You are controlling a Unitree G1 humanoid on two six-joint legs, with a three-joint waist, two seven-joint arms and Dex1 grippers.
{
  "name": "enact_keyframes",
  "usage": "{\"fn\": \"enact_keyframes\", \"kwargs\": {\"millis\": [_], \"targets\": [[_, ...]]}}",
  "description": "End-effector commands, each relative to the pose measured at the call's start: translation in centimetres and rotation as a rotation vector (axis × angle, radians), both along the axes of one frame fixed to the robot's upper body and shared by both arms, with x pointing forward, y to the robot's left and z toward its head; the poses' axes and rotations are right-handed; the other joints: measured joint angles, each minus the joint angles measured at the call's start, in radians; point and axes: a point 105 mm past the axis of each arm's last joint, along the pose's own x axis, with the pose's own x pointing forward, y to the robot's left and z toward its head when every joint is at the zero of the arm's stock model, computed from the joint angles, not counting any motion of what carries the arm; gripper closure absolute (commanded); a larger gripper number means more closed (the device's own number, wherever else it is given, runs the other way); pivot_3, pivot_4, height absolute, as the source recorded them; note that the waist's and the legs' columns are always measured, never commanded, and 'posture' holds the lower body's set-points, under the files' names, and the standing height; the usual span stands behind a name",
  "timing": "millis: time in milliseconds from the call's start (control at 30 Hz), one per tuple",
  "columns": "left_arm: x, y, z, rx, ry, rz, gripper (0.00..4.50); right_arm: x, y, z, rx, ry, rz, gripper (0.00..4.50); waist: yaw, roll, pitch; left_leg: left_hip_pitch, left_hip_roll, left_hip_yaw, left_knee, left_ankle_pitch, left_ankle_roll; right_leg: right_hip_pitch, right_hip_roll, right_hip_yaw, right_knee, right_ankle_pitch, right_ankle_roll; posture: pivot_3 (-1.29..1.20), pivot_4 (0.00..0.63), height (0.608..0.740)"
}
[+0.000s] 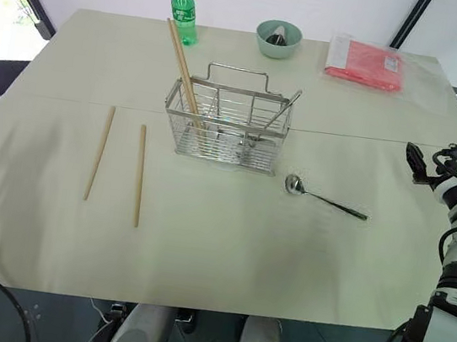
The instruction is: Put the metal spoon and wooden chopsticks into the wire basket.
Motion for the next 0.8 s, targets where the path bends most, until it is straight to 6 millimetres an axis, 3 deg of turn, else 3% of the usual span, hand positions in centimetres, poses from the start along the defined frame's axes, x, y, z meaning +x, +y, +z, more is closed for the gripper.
{"fn": "enact_keyframes", "kwargs": {"millis": [33, 600, 700, 800], "targets": [[0.0, 0.1, 2.0, 0.053, -0.037, 0.005, 0.1, -0.2, 0.0, 2.1, -0.01, -0.079, 0.002, 0.0, 0.0, 0.0, 0.0, 0.0, 0.0, 0.0, 0.0, 0.0, 0.0, 0.0, 0.0, 0.0, 0.0, 0.0, 0.0, 0.0, 0.15, 0.68], [0.5, -0.2, 2.6, 0.057, -0.054, -0.025, 0.1, -0.1, 0.3, 2.9, -0.025, -0.087, 0.022, 0.0, 0.0, 0.0, 0.0, 0.0, 0.001, 0.0, 0.001, 0.001, -0.001, 0.0, 0.002, 0.0, 0.0, 0.001, 0.0, 0.0, 0.15, 0.68], [0.9, -0.7, 3.7, 0.055, -0.075, -0.058, 0.1, 0.0, 0.6, 3.4, -0.039, -0.087, 0.046, 0.0, 0.0, 0.0, 0.0, 0.0, 0.001, 0.0, 0.001, 0.001, -0.001, 0.001, 0.002, 0.0, 0.0, 0.001, 0.0, 0.0, 0.15, 0.68], [1.6, -2.4, 6.2, 0.057, -0.13, -0.164, 0.1, 0.3, 1.4, 4.4, -0.077, -0.084, 0.105, 0.0, -0.001, 0.0, 0.0, 0.0, 0.001, 0.0, 0.002, 0.001, -0.001, 0.001, 0.002, 0.0, 0.001, 0.001, 0.0, 0.0, 0.15, 0.68]]}}
